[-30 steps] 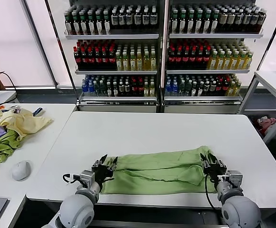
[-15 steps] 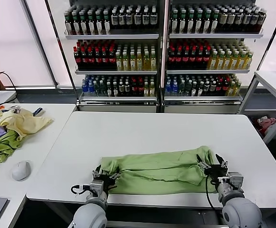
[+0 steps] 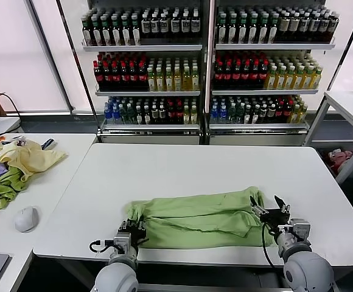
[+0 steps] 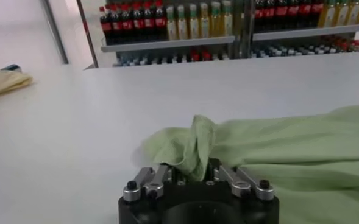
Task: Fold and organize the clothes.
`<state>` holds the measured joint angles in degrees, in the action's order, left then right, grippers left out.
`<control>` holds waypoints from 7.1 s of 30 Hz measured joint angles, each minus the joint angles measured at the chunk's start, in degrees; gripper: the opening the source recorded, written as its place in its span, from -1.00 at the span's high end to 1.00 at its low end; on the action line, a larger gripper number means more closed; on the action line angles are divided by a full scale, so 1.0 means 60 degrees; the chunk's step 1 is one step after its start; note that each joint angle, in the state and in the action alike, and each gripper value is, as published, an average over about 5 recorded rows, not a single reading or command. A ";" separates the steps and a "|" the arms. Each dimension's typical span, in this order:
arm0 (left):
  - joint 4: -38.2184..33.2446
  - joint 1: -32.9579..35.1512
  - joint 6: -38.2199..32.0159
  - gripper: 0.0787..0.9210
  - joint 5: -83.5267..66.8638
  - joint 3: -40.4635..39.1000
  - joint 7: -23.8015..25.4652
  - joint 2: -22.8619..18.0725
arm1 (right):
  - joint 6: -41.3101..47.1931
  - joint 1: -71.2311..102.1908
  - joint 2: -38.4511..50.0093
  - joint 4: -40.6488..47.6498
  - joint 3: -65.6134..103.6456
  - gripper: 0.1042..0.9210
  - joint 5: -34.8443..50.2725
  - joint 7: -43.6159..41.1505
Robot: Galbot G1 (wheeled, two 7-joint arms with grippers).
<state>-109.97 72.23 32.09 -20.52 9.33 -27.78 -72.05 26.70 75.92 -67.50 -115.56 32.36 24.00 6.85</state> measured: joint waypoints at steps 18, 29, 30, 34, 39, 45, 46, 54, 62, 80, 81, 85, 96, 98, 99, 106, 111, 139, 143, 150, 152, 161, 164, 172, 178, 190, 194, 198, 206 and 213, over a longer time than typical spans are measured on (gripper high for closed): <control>-0.0483 -0.0144 0.0186 0.82 -0.1867 0.2912 0.0435 0.2400 | -0.0033 -0.0235 -0.0042 -0.0007 -0.0148 -0.76 0.0043 0.0023; -0.1851 -0.0587 0.0204 0.82 -0.4814 0.3575 0.0289 0.2576 | -0.0041 -0.0194 -0.0003 0.0052 -0.0180 -0.76 -0.0066 0.0024; -0.1991 -0.0611 0.0202 0.82 -0.5117 0.3507 0.0289 0.2490 | -0.0041 -0.0201 0.0006 0.0059 -0.0187 -0.76 -0.0075 0.0023; -0.2368 -0.0752 0.0183 0.82 -0.6133 0.3063 0.0252 0.2051 | -0.0041 -0.0218 0.0026 0.0094 -0.0203 -0.76 -0.0105 0.0021; -0.2417 -0.1069 0.0126 0.82 -0.6892 0.2258 0.0125 0.1457 | -0.0046 -0.0212 0.0006 0.0119 -0.0215 -0.76 -0.0145 0.0016; -0.2010 -0.1606 0.0104 0.82 -0.7259 0.1244 -0.0040 0.0826 | -0.0063 -0.0175 -0.0039 0.0134 -0.0201 -0.76 -0.0175 0.0010; -0.1920 -0.1697 0.0104 0.82 -0.7275 0.1086 -0.0060 0.0728 | -0.0064 -0.0174 -0.0044 0.0141 -0.0198 -0.76 -0.0176 0.0009; -0.1236 -0.2304 0.0063 0.63 -0.7157 -0.0011 0.0026 0.0179 | -0.0081 -0.0248 -0.0067 0.0208 -0.0255 -0.76 -0.0219 0.0003; -0.0895 -0.2565 -0.0155 0.08 -0.6544 -0.0518 0.0462 -0.0134 | -0.0135 -0.0256 -0.0079 0.0265 -0.0285 -0.76 -0.0275 -0.0005; -0.0762 -0.1360 -0.0945 -0.77 -0.3770 0.0135 0.0794 0.0583 | -0.0194 -0.0420 -0.0084 0.0417 -0.0414 -0.76 -0.0339 -0.0014; -0.0670 -0.1311 -0.0982 -0.77 -0.3554 0.0171 0.0766 0.0615 | -0.0195 -0.0424 -0.0091 0.0420 -0.0420 -0.76 -0.0350 -0.0014; -0.0258 -0.1207 -0.1054 -0.77 -0.2764 0.0242 0.0634 0.0670 | -0.0195 -0.0414 -0.0103 0.0408 -0.0423 -0.76 -0.0392 -0.0013; 0.0500 -0.1183 -0.0569 -0.65 -0.1578 0.0159 0.0118 0.0471 | -0.0194 -0.0389 -0.0118 0.0408 -0.0387 -0.76 -0.0434 -0.0011; 0.0569 -0.1176 -0.0472 -0.51 -0.1488 0.0133 0.0083 0.0465 | -0.0194 -0.0399 -0.0124 0.0409 -0.0388 -0.76 -0.0438 -0.0009; 0.0595 -0.1170 -0.0426 -0.45 -0.1454 0.0124 0.0073 0.0467 | -0.0194 -0.0404 -0.0128 0.0409 -0.0389 -0.76 -0.0440 -0.0008; 0.0619 -0.1072 -0.0217 0.02 -0.1473 0.0088 0.0104 0.0519 | -0.0190 -0.0469 -0.0175 0.0438 -0.0405 -0.76 -0.0445 -0.0005; 0.0699 -0.1114 -0.0158 0.37 -0.1853 0.0178 0.0191 0.0504 | -0.0184 -0.0501 -0.0185 0.0450 -0.0423 -0.76 -0.0452 0.0002; 0.0090 -0.1191 0.0094 0.91 -0.8981 0.4526 0.0075 0.2049 | -0.0209 -0.0623 -0.0182 0.0304 -0.0379 -0.76 -0.0313 0.0013; -0.0249 -0.1213 0.0124 0.91 -0.9656 0.5455 -0.0026 0.2608 | -0.0219 -0.0606 -0.0229 0.0222 -0.0393 -0.76 -0.0303 0.0010; -0.1307 -0.1169 0.0146 0.91 -0.9756 0.5683 -0.0072 0.2923 | -0.0263 -0.0464 -0.0270 0.0053 -0.0350 -0.76 -0.0306 -0.0002; -0.1541 -0.1223 0.0149 0.91 -0.9485 0.5358 -0.0073 0.2801 | -0.0272 -0.0414 -0.0292 0.0011 -0.0333 -0.76 -0.0316 -0.0005; -0.1406 -0.1814 0.0165 0.91 -0.7083 0.2588 -0.0095 0.1075 | -0.0343 -0.0163 -0.0314 -0.0201 -0.0195 -0.76 -0.0399 -0.0024; -0.1099 -0.2028 0.0132 0.91 -0.6315 0.1629 -0.0140 0.0385 | -0.0349 -0.0092 -0.0284 -0.0272 -0.0110 -0.76 -0.0389 -0.0027; 0.0064 -0.2632 -0.0065 0.84 -0.4607 -0.0387 -0.0019 -0.1161 | -0.0361 -0.0028 -0.0232 -0.0442 0.0030 -0.76 -0.0368 -0.0066; 0.0575 -0.2834 -0.0438 0.45 -0.3561 -0.1148 0.0332 -0.1720 | -0.0365 -0.0064 -0.0198 -0.0538 0.0012 -0.76 -0.0324 -0.0100; 0.0026 -0.2366 -0.1538 -0.37 -0.2459 -0.1176 0.1131 -0.1618 | -0.0290 -0.0508 -0.0524 -0.0370 -0.0821 -0.76 -0.0438 0.0157; -0.0471 -0.1918 -0.1874 -0.61 -0.1991 -0.0632 0.1179 -0.1159 | -0.0261 -0.0826 -0.0827 -0.0045 -0.1578 -0.76 -0.0681 0.0316; -0.0877 -0.1358 -0.2155 -0.75 -0.1657 0.0101 0.1182 -0.0622 | -0.0231 -0.1267 -0.1253 0.0530 -0.2423 -0.76 -0.0977 0.0503; -0.1276 -0.0232 -0.2582 -0.77 -0.1135 0.1244 0.1189 -0.0032 | -0.0128 -0.2295 -0.2216 0.2031 -0.3713 -0.76 -0.1373 0.0894; -0.1403 0.0290 -0.2738 -0.77 -0.0863 0.1658 0.1195 0.0186 | -0.0081 -0.2933 -0.2818 0.3112 -0.4277 -0.62 -0.1412 0.1178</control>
<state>-118.38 73.96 15.67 -25.70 19.28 -20.61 -70.94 26.22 58.32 -84.41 -96.89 6.70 15.53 13.92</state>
